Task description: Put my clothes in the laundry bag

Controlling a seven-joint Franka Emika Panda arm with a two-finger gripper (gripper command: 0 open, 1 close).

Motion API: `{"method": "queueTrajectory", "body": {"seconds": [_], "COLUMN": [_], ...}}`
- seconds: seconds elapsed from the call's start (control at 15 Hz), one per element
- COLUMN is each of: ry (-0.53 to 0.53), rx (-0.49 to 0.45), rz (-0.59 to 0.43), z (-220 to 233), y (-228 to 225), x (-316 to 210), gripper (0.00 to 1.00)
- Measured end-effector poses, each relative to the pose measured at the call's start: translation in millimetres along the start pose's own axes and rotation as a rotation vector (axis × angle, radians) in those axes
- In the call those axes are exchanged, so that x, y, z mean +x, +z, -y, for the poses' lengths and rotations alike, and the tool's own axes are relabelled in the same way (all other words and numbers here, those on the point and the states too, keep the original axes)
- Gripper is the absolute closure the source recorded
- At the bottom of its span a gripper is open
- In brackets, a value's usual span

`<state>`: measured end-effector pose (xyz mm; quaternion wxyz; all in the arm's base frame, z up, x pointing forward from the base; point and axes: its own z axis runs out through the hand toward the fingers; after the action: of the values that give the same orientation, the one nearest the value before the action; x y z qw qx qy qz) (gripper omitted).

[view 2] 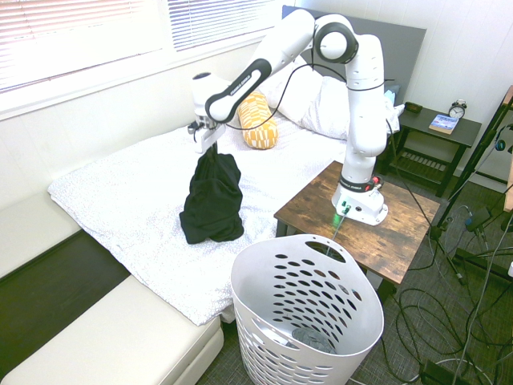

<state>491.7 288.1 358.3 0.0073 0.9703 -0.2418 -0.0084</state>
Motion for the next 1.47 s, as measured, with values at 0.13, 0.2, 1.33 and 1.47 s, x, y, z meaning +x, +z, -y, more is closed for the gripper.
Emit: {"method": "queueTrajectory", "body": {"seconds": [0.13, 0.2, 1.33, 1.47], "ry": [-0.033, -0.052, -0.439, -0.473], "rx": [0.008, 0.004, 0.044, 0.022], "rz": [-0.027, -0.042, -0.158, -0.1], "z": [1.4, -4.8, -110.6, -116.7], "y": [-89.7, -127.5, -321.9, -306.3], "x": [-48.9, -77.5, -490.3, -521.7], "gripper": [1.0, 1.0, 1.0, 1.0]}}
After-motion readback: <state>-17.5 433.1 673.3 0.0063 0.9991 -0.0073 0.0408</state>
